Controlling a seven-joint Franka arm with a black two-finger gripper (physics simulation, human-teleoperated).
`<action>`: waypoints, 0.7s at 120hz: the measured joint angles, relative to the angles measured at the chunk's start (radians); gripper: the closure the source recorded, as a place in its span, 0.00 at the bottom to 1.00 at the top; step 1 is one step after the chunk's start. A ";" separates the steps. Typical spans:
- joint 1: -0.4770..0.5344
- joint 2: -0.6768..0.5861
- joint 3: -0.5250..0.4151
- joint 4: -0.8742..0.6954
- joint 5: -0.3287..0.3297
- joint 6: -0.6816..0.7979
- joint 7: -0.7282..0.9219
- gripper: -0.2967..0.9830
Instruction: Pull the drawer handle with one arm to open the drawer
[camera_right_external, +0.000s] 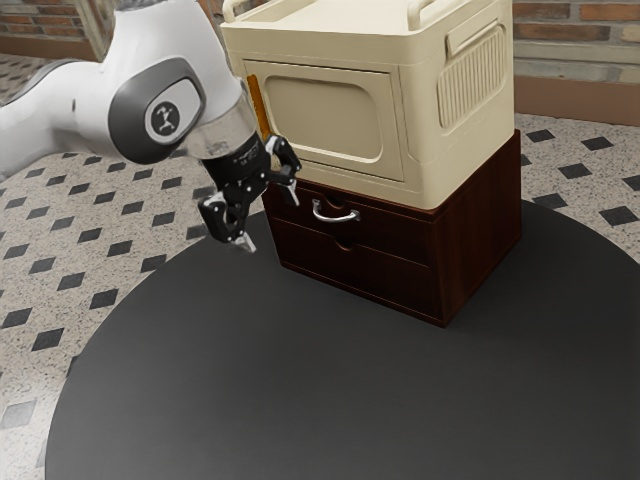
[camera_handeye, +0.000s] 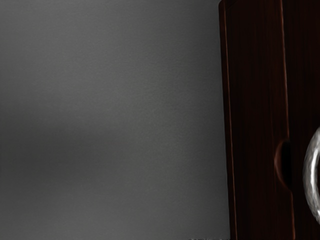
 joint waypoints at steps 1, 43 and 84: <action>-0.002 0.002 0.000 0.000 0.000 0.005 -0.001 0.23; 0.003 0.063 0.000 0.013 -0.001 0.103 -0.039 0.23; 0.010 0.134 0.000 0.066 -0.001 0.122 -0.050 0.23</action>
